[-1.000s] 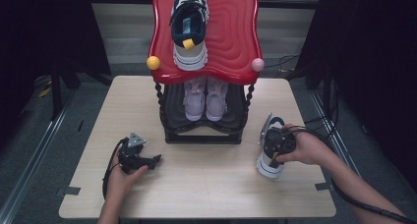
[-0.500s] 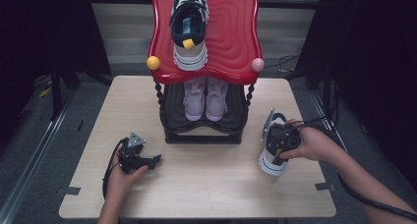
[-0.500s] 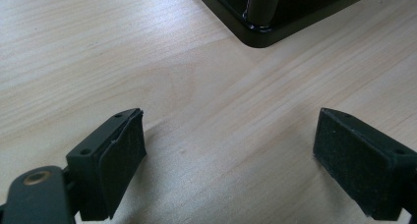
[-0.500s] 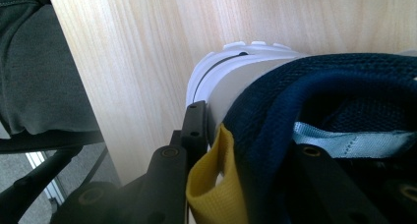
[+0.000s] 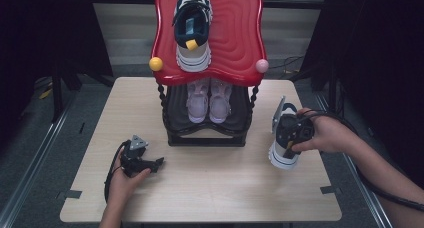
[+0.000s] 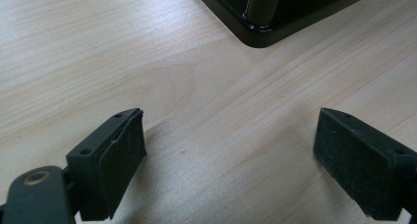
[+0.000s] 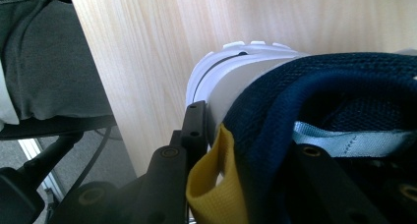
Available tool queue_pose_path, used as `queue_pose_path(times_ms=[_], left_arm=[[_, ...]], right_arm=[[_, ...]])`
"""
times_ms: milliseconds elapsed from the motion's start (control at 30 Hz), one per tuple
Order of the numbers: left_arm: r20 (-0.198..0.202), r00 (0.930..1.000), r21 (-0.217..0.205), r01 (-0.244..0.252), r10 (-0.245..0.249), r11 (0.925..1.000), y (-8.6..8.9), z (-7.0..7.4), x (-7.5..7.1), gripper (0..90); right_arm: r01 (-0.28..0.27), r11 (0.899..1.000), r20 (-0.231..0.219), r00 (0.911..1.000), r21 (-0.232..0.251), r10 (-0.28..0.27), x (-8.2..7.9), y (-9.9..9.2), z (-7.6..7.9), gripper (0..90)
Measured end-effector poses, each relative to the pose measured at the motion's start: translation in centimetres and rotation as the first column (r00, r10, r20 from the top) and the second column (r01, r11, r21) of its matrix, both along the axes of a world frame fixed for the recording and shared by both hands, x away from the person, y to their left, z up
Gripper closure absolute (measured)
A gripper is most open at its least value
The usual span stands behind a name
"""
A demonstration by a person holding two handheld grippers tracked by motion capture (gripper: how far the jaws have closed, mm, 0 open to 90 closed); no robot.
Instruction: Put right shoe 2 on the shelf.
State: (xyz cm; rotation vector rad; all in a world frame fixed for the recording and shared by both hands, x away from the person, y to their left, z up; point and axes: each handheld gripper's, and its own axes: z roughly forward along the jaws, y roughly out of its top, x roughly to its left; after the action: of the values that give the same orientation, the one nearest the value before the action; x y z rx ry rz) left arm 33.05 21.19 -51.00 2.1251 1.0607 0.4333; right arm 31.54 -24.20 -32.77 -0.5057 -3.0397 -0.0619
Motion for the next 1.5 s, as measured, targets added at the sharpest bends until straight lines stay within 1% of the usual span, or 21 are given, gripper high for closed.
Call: queue_pose_path(times_ms=[67, 100, 167, 200, 233, 300, 433, 633, 800, 833, 933, 1033, 1067, 1100, 1200, 1300, 1333, 1400, 1433, 1467, 1500], left_arm=[[0.0, 1.0, 0.0, 0.0, 0.0, 1.0, 0.0, 0.0, 0.0, 11.8], [-0.004, 1.0, 0.0, 0.0, 0.0, 1.0, 0.0, 0.0, 0.0, 11.7], [-0.003, 1.0, 0.002, 0.001, -0.001, 1.0, 0.0, 0.0, 0.0, 11.7], [-0.003, 1.0, 0.002, 0.001, -0.001, 1.0, 0.0, 0.0, 0.0, 11.7], [-0.003, 1.0, 0.002, 0.001, -0.001, 1.0, 0.0, 0.0, 0.0, 11.8], [-0.003, 1.0, 0.002, 0.002, -0.002, 1.0, 0.0, 0.0, 0.0, 11.7], [-0.004, 1.0, 0.002, 0.002, -0.002, 1.0, 0.0, 0.0, 0.0, 11.7], [-0.003, 1.0, 0.002, 0.001, -0.001, 1.0, 0.0, 0.0, 0.0, 11.7], [-0.003, 1.0, 0.002, 0.002, -0.002, 1.0, 0.0, 0.0, 0.0, 11.7], [-0.003, 1.0, 0.002, 0.002, -0.002, 1.0, 0.0, 0.0, 0.0, 11.8], [-0.002, 1.0, 0.002, 0.001, -0.001, 1.0, 0.0, 0.0, 0.0, 11.8], [-0.004, 1.0, -0.005, -0.004, 0.004, 1.0, 0.0, 0.0, 0.0, 11.7], [-0.004, 1.0, -0.005, -0.004, 0.004, 1.0, 0.0, 0.0, 0.0, 11.7], [-0.002, 1.0, 0.002, 0.001, -0.001, 1.0, 0.0, 0.0, 0.0, 11.7], [-0.002, 1.0, 0.002, 0.001, -0.001, 1.0, 0.0, 0.0, 0.0, 11.7], [0.0, 1.0, -0.007, -0.005, 0.005, 1.0, 0.0, 0.0, 0.0, 11.8], [0.0, 1.0, 0.0, -0.001, 0.001, 1.0, 0.0, 0.0, 0.0, 11.7], [-0.002, 1.0, -0.007, -0.004, 0.004, 1.0, 0.0, 0.0, 0.0, 11.7], [0.001, 1.0, 0.0, 0.0, 0.0, 1.0, 0.0, 0.0, 0.0, 11.7], [-0.001, 1.0, -0.001, 0.0, 0.0, 1.0, 0.0, 0.0, 0.0, 11.8], [-0.001, 1.0, -0.009, -0.006, 0.006, 0.9999, -0.1, 0.0, 0.0, 11.7]], right_arm=[[-0.002, 1.0, 0.002, 1.0, -0.002, 0.002, 0.0, 0.0, 0.4, 70.2], [0.005, 1.0, 0.001, 1.0, -0.004, -0.005, 0.0, 0.0, 1.3, 70.3], [0.002, 1.0, 0.002, 1.0, -0.012, -0.002, 0.0, 0.0, 2.1, 70.2], [0.002, 1.0, 0.002, 1.0, -0.012, -0.002, 0.0, 0.0, 2.1, 70.2], [0.006, 1.0, 0.013, 0.9999, -0.015, -0.005, 0.1, 0.0, 2.9, 70.2], [0.01, 1.0, 0.021, 0.9997, -0.022, -0.009, 0.1, 0.0, 3.8, 70.2], [0.005, 1.0, 0.047, 0.9989, -0.011, -0.004, 0.1, -0.1, 5.5, 70.2], [0.0, 1.0, 0.066, 0.9978, -0.001, 0.0, 0.0, 0.0, 7.9, 70.2], [-0.002, 1.0, 0.093, 0.9957, -0.025, 0.004, 0.1, 0.3, 9.8, 70.2], [-0.002, 1.0, 0.093, 0.9957, -0.025, 0.004, 0.1, 0.3, 9.8, 70.2], [-0.002, 0.999, 0.108, 0.9941, -0.04, 0.006, 0.1, 0.5, 11.6, 70.2], [-0.008, 0.999, 0.127, 0.9918, -0.039, 0.013, 0.2, 0.7, 13.3, 70.3], [-0.008, 0.999, 0.127, 0.9918, -0.039, 0.013, 0.2, 0.7, 13.3, 70.3], [-0.01, 0.999, 0.134, 0.9909, -0.035, 0.015, 0.3, 0.8, 14.5, 70.4], [-0.007, 0.999, 0.14, 0.9901, -0.033, 0.012, 0.4, 1.2, 16.4, 70.4], [-0.008, 0.999, 0.135, 0.9907, -0.049, 0.015, 0.7, 1.6, 18.3, 70.6], [-0.008, 0.998, 0.13, 0.9914, -0.058, 0.016, 0.8, 1.8, 19.0, 70.7], [-0.01, 0.998, 0.133, 0.9909, -0.059, 0.018, 1.0, 2.2, 20.3, 71.2], [-0.01, 0.998, 0.133, 0.9909, -0.059, 0.018, 1.0, 2.2, 20.3, 71.2], [-0.003, 0.998, 0.137, 0.9905, -0.061, 0.012, 1.3, 2.5, 21.6, 71.4], [-0.005, 0.998, 0.144, 0.9895, -0.058, 0.014, 1.4, 2.7, 22.2, 71.5]])
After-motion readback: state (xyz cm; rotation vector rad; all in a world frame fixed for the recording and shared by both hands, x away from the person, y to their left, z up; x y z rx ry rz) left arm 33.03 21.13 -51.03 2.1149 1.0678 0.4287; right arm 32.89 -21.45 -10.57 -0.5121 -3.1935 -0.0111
